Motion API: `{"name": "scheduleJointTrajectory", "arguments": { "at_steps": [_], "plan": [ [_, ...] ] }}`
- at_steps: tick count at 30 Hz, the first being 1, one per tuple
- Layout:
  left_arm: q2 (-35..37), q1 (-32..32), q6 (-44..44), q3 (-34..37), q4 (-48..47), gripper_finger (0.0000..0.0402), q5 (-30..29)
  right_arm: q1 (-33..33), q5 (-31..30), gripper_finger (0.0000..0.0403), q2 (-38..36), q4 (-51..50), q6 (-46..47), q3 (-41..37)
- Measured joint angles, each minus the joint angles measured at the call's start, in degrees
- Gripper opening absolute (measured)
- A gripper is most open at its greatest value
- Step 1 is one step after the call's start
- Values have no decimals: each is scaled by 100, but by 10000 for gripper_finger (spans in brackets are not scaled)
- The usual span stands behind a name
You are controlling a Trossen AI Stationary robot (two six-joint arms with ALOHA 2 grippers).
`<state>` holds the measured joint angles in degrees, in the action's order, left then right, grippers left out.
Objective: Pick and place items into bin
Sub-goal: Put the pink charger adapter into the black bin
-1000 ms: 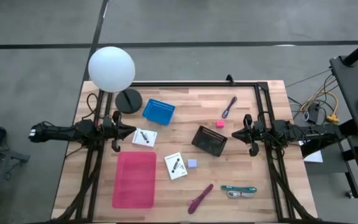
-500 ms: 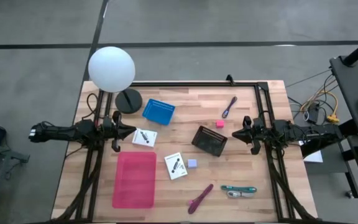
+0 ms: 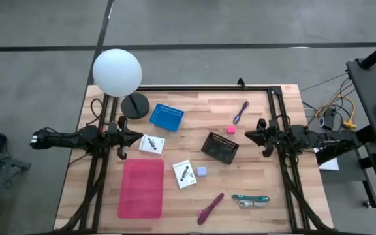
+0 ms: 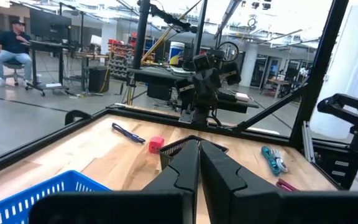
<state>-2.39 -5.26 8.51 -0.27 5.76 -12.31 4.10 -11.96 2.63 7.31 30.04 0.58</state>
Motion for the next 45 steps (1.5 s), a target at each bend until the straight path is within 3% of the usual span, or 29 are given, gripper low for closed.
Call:
{"name": "scheduleJointTrajectory", "arguments": {
  "at_steps": [4, 10, 21, 28, 32, 38, 41, 45],
  "plan": [
    [0, 0, 12, 0, 240, 0, -1, 0, -777, 9, 0, 166, 150, 0],
    [0, 0, 11, 0, 1233, 0, -108, -4, -1865, 9, 0, 452, 1202, 0],
    [0, 2, 7, 2, 2695, 0, -331, -2, -1976, 11, 0, 1352, 848, 0],
    [0, 2, 9, 2, 2816, 3, -333, -2, -1972, 65, 11, 1416, 635, 0],
    [2, 0, 10, 2, 3016, 39, -612, -2, -1917, 116, 25, 1447, 548, 10],
    [-25, 2, 12, -47, 3025, 139, -782, 2, -1541, 183, 309, 1406, -59, 465],
    [-116, 1, 390, -240, 3151, 176, -797, 2, -1509, 203, 619, 1392, -675, 848],
    [-252, 2, 761, -465, 3154, 194, -949, 2, -1509, 212, 1093, 948, -1238, 1417]
  ]
}}
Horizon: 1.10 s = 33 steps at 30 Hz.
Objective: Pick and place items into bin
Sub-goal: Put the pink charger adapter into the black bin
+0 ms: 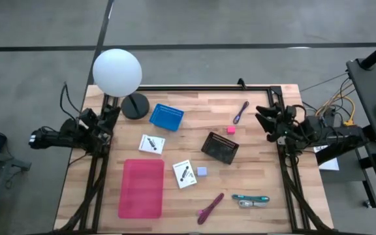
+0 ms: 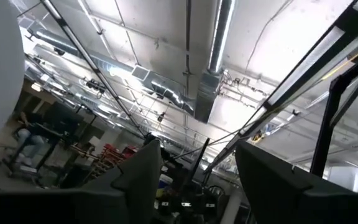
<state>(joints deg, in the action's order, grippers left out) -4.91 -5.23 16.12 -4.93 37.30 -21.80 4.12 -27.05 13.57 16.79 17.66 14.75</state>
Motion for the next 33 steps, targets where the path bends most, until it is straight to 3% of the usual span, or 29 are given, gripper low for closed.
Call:
{"name": "scheduleJointTrajectory", "arguments": {
  "at_steps": [16, 20, 29, 33],
  "plan": [
    [-1643, -1, -10, -794, -26, 196, 98, -21, -38, 203, 1785, -4067, 694, 2380],
    [-1842, 0, -5, -952, -14, 196, 98, -75, 445, 203, 2166, -4636, 898, 2755],
    [-2059, -2, -5, -1143, -17, 196, 123, -251, 769, 203, 2944, -5174, 744, 3066],
    [-2046, -2, -5, -1143, -15, 196, 131, -622, 1367, 203, 3241, -5359, 780, 3135]
  ]
}}
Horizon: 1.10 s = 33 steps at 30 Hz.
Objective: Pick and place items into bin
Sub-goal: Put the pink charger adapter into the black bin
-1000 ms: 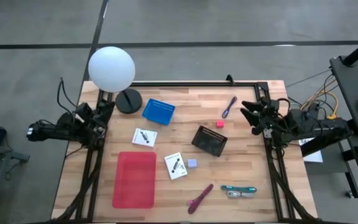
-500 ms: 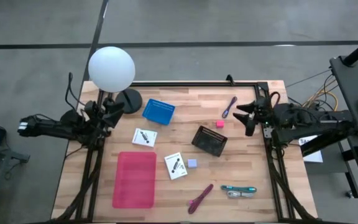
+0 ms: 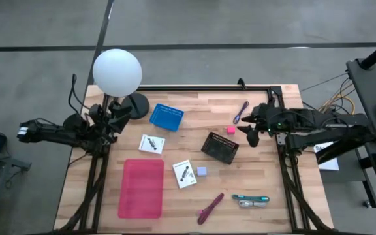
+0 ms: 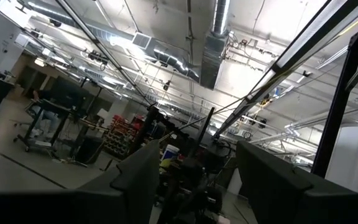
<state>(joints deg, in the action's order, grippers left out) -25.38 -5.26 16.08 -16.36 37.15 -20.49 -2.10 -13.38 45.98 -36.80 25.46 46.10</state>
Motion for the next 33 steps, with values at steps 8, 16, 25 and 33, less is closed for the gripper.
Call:
{"name": "scheduleJointTrajectory", "arguments": {
  "at_steps": [8, 16, 25, 33],
  "plan": [
    [0, 0, 2, -13, 12, 196, 4, -854, 886, 203, 742, -87, -931, 321],
    [6, 0, 2, -13, 13, 196, 7, -1472, 1362, 203, 1640, -916, -2282, 777],
    [3, 0, 2, -13, 11, 196, 13, -1592, 1372, 203, 2720, -1148, -3534, 1051],
    [3, 0, 2, -13, 1, 196, 35, -1596, 1339, 216, 3542, -1163, -3946, 1091]
  ]
}}
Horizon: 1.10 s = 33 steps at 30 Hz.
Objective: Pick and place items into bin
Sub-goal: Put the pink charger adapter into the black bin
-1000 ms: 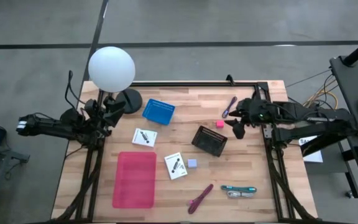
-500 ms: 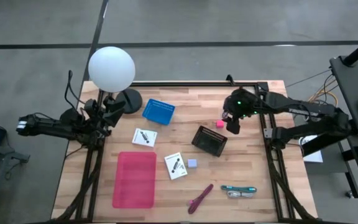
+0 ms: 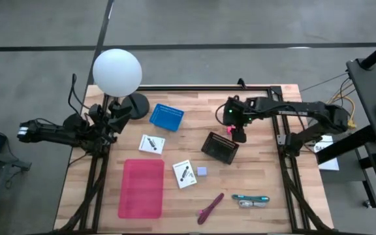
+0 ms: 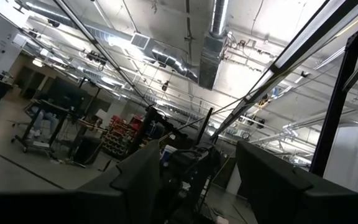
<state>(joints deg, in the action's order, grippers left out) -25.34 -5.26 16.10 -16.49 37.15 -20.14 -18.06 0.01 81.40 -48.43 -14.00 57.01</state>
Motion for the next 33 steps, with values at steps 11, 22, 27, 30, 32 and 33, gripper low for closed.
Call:
{"name": "scheduleJointTrajectory", "arguments": {
  "at_steps": [11, 22, 27, 30, 32, 33],
  "plan": [
    [-5, 0, 0, 0, 1, 196, -2, -198, -17, 279, 694, -40, -377, 0],
    [-13, 0, 2, 4, -9, 196, -2, -503, -17, 287, 1335, 57, -615, -2],
    [-13, 0, 0, 8, -9, 196, -2, -501, -13, 277, 1519, 106, -756, -2],
    [-14, 0, 0, 13, -7, 196, -2, -498, -13, 270, 1619, 135, -869, -2],
    [-10, 0, 1, 13, -12, 196, -2, -498, -12, 264, 1679, 159, -891, -2],
    [-7, 0, 1, 13, -12, 196, -2, -498, -9, 261, 1693, 169, -892, -2]
  ]
}}
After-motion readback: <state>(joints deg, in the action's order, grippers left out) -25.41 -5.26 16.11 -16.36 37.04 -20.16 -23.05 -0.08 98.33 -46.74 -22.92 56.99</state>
